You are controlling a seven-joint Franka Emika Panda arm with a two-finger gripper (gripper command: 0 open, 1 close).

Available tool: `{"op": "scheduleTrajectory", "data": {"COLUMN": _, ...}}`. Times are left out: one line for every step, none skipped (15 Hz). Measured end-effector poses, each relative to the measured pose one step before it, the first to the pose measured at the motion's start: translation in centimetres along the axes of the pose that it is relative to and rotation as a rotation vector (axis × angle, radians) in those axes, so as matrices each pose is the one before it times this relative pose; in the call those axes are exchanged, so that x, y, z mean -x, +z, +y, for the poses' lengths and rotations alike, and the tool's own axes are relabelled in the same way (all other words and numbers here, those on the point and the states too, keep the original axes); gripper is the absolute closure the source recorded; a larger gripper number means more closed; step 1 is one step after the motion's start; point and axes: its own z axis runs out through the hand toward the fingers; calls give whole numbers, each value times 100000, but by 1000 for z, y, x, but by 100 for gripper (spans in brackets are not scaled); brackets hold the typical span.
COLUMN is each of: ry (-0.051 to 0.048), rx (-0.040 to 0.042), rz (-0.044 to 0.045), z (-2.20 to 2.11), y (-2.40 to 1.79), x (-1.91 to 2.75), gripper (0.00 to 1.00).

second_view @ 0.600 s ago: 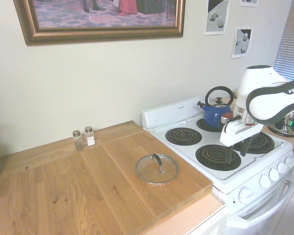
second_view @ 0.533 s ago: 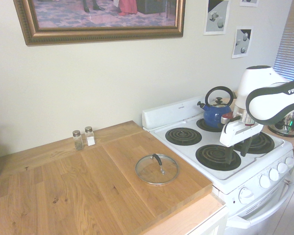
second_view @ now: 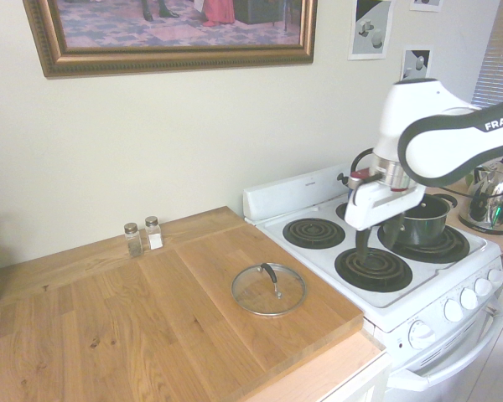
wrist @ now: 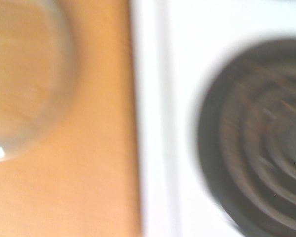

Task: Cover the lid of the pot

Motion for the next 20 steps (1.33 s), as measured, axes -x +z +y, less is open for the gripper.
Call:
{"op": "scheduleTrajectory", "data": {"ry": -732, "rx": -453, "rz": -294, "z": -2026, "y": -360, "x": 692, "gripper": 0}}
{"op": "scheduleTrajectory", "data": {"ry": -491, "rx": -382, "rz": -351, "z": -2000, "y": 63, "x": 506, "gripper": 0}}
{"op": "scheduleTrajectory", "data": {"ry": -119, "rx": -64, "rz": -457, "z": -1901, "y": 342, "x": 391, "gripper": 0}}
{"op": "scheduleTrajectory", "data": {"ry": -266, "rx": 234, "rz": -498, "z": -1888, "y": 406, "x": 426, "gripper": 0}}
{"op": "scheduleTrajectory", "data": {"ry": -378, "rx": 480, "rz": -1, "z": -1583, "y": 363, "x": 291, "gripper": 0}}
{"op": "scheduleTrajectory", "data": {"ry": -232, "rx": 276, "rz": -25, "z": -1432, "y": 344, "x": 308, "gripper": 0}}
{"op": "scheduleTrajectory", "data": {"ry": -10, "rx": 206, "rz": -266, "z": -1361, "y": 369, "x": 304, "gripper": 0}}
{"op": "scheduleTrajectory", "data": {"ry": 623, "rx": 941, "rz": 170, "z": -1058, "y": 432, "x": 233, "gripper": 0}}
{"op": "scheduleTrajectory", "data": {"ry": 1100, "rx": 855, "rz": 384, "z": -898, "y": 501, "x": 213, "gripper": 0}}
{"op": "scheduleTrajectory", "data": {"ry": 519, "rx": 879, "rz": 40, "z": -709, "y": 644, "x": 183, "gripper": 0}}
{"op": "scheduleTrajectory", "data": {"ry": 394, "rx": 997, "rz": -320, "z": -464, "y": 789, "x": 130, "gripper": 0}}
{"op": "scheduleTrajectory", "data": {"ry": 233, "rx": 1011, "rz": -603, "z": -320, "y": 832, "x": 120, "gripper": 0}}
{"op": "scheduleTrajectory", "data": {"ry": 441, "rx": 742, "rz": -594, "z": -291, "y": 742, "x": 93, "gripper": 0}}
{"op": "scheduleTrajectory", "data": {"ry": 1427, "rx": 348, "rz": -348, "z": -327, "y": 517, "x": 25, "gripper": 0}}
{"op": "scheduleTrajectory", "data": {"ry": 2192, "rx": -42, "rz": 46, "z": -390, "y": 214, "x": -99, "gripper": 0}}
{"op": "scheduleTrajectory", "data": {"ry": 2086, "rx": -28, "rz": 478, "z": -369, "y": 143, "x": -176, "gripper": 0}}
{"op": "scheduleTrajectory", "data": {"ry": 1794, "rx": 94, "rz": 607, "z": -344, "y": 201, "x": -183, "gripper": 0}}
{"op": "scheduleTrajectory", "data": {"ry": 1147, "rx": 479, "rz": 93, "z": -276, "y": 459, "x": -242, "gripper": 0}}
{"op": "scheduleTrajectory", "data": {"ry": 701, "rx": 488, "rz": 26, "z": -239, "y": 481, "x": -348, "gripper": 0}}
{"op": "scheduleTrajectory", "data": {"ry": 536, "rx": 485, "rz": -115, "z": -275, "y": 534, "x": -403, "gripper": 0}}
